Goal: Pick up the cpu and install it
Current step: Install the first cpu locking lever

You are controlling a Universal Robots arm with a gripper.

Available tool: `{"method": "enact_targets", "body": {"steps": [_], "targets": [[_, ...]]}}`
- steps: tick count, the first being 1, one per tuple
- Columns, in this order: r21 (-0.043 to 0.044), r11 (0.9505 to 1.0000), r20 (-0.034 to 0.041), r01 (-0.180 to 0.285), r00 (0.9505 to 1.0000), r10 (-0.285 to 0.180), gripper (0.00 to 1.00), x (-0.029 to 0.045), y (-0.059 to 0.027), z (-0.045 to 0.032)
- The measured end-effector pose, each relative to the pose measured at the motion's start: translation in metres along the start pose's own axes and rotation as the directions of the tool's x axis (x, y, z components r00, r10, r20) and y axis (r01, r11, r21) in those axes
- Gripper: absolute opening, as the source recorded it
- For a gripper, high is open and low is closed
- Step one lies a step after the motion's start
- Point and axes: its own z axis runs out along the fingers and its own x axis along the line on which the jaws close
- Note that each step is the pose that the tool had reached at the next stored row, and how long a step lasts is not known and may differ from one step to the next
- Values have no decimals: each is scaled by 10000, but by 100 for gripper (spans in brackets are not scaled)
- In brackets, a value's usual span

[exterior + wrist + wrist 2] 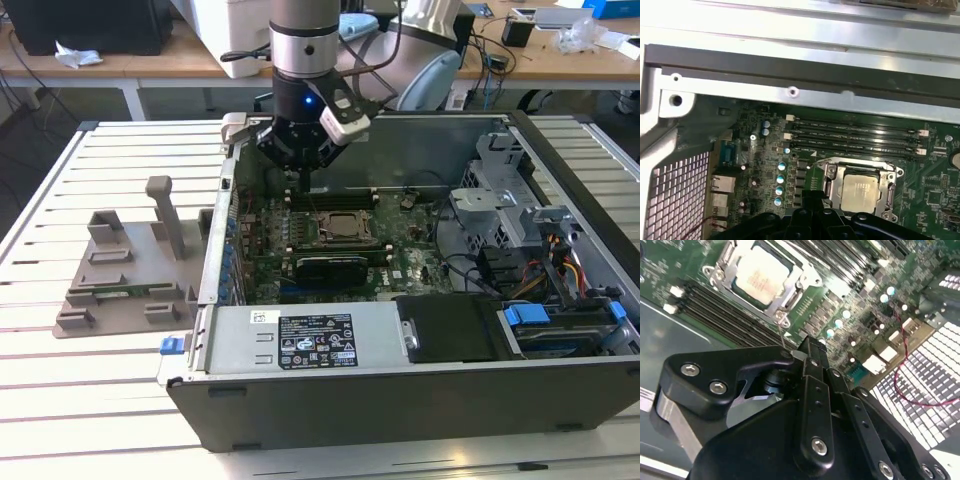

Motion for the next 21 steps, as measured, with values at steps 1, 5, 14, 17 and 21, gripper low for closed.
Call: {"method": "enact_targets", "body": {"steps": [1, 5, 14, 17, 21], "targets": [[-1, 10000, 1, -1, 10000, 1, 11, 22, 7, 3], [-34, 10000, 5, -2, 10000, 2, 11, 103, 77, 49], [-89, 10000, 9, 0, 10000, 0, 11, 49, 224, 75], [-92, 10000, -25, 1, 10000, -1, 11, -68, 215, 74], [-98, 10000, -75, 1, 10000, -2, 11, -180, 210, 76]]}}
